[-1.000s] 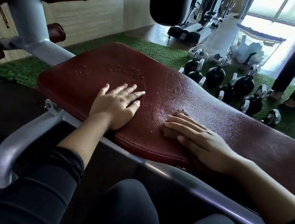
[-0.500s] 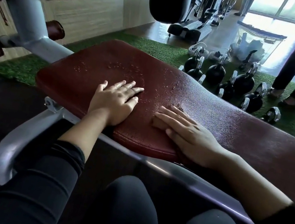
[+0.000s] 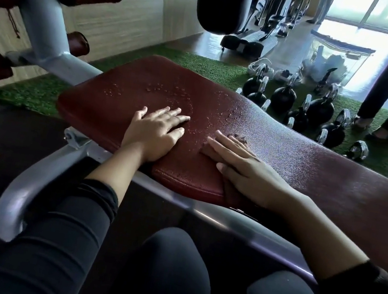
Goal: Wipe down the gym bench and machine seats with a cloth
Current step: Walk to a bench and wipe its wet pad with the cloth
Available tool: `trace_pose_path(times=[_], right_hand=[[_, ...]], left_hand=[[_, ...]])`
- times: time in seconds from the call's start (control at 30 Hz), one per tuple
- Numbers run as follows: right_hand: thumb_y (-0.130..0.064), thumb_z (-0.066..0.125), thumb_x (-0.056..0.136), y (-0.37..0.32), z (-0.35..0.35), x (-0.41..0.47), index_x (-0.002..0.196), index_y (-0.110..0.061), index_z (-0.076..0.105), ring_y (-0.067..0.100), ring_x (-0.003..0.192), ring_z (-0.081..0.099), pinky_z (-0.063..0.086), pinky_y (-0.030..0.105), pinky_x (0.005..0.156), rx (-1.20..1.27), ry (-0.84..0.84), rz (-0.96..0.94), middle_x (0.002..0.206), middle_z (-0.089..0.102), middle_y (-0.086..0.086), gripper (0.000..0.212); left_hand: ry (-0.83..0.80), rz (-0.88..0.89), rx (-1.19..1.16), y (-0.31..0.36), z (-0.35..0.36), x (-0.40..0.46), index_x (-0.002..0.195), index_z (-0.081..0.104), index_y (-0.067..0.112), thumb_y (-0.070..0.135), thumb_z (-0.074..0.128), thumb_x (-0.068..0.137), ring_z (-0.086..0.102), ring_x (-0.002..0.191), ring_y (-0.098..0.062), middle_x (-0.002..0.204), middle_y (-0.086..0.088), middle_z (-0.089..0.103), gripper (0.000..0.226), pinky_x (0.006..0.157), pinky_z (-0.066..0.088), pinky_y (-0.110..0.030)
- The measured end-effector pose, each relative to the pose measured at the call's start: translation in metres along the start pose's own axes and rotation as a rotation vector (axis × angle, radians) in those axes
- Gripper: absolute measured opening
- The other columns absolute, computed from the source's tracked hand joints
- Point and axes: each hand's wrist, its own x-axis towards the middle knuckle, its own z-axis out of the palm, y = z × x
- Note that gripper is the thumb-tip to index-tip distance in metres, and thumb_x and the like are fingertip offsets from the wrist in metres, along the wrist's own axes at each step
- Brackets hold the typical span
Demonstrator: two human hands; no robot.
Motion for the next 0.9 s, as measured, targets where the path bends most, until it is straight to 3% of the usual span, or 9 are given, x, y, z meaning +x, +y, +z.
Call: trace_pose_path(times=[0.13, 0.23, 0.37, 0.53, 0.7, 0.77, 0.9], right_hand=[[-0.063, 0.016, 0.089, -0.003, 0.008, -0.001, 0.145, -0.045, 0.019, 0.005, 0.144, 0.010, 0.011, 0.028, 0.119, -0.147, 0.114, 0.045, 0.155, 0.019, -0.014, 0.059], [-0.064, 0.012, 0.089, -0.008, 0.015, 0.003, 0.146, -0.038, 0.023, 0.010, 0.145, 0.013, 0.010, 0.029, 0.119, -0.159, 0.181, 0.077, 0.155, 0.024, -0.009, 0.064], [-0.055, 0.026, 0.096, -0.033, 0.020, 0.030, 0.147, -0.035, 0.022, 0.012, 0.146, 0.008, 0.006, 0.029, 0.119, -0.127, 0.180, 0.158, 0.157, 0.018, -0.009, 0.055], [-0.047, 0.024, 0.096, -0.074, 0.040, 0.038, 0.145, -0.034, 0.030, 0.020, 0.144, 0.020, 0.014, 0.035, 0.119, -0.245, 0.195, -0.082, 0.153, 0.030, -0.005, 0.051], [-0.035, 0.033, 0.099, -0.037, 0.027, -0.007, 0.143, -0.032, 0.036, 0.016, 0.144, 0.019, 0.023, 0.039, 0.117, -0.264, 0.092, -0.397, 0.153, 0.028, -0.008, 0.044], [-0.035, 0.033, 0.099, -0.014, 0.015, -0.015, 0.143, -0.031, 0.037, 0.013, 0.145, 0.017, 0.021, 0.039, 0.118, -0.198, 0.072, -0.381, 0.153, 0.029, -0.008, 0.044], [-0.046, 0.023, 0.097, 0.009, 0.002, 0.008, 0.143, -0.040, 0.028, 0.008, 0.145, 0.011, 0.013, 0.033, 0.120, -0.100, 0.060, -0.149, 0.154, 0.025, -0.013, 0.047]], left_hand=[[-0.022, 0.090, -0.004, -0.009, -0.009, -0.009, 0.143, 0.039, 0.041, 0.041, 0.040, 0.100, 0.015, 0.145, -0.001, 0.156, 0.016, 0.027, 0.042, 0.120, 0.000, -0.038], [0.010, 0.086, 0.103, -0.033, -0.014, -0.016, 0.142, 0.036, 0.049, 0.052, 0.031, 0.099, 0.016, 0.146, -0.003, 0.155, 0.019, 0.027, 0.044, 0.119, 0.003, -0.041], [0.119, 0.054, 0.142, -0.047, -0.011, -0.018, 0.143, 0.038, 0.045, 0.052, 0.018, 0.090, 0.023, 0.145, -0.009, 0.154, 0.015, 0.033, 0.057, 0.118, 0.009, -0.039], [0.159, 0.050, 0.055, -0.048, -0.011, -0.016, 0.144, 0.044, 0.030, 0.040, 0.019, 0.091, 0.028, 0.143, -0.008, 0.151, 0.013, 0.039, 0.059, 0.117, 0.011, -0.035], [0.124, 0.025, 0.117, -0.048, -0.009, -0.016, 0.145, 0.040, 0.034, 0.045, 0.020, 0.088, 0.024, 0.144, -0.006, 0.152, 0.016, 0.035, 0.062, 0.117, 0.009, -0.035], [0.127, 0.021, 0.131, -0.048, -0.008, -0.016, 0.146, 0.039, 0.035, 0.045, 0.019, 0.088, 0.024, 0.144, -0.005, 0.153, 0.017, 0.034, 0.062, 0.117, 0.008, -0.034], [0.144, 0.016, 0.127, -0.049, -0.006, -0.015, 0.144, 0.041, 0.035, 0.043, 0.019, 0.089, 0.025, 0.143, -0.005, 0.151, 0.018, 0.036, 0.061, 0.117, 0.010, -0.035]])
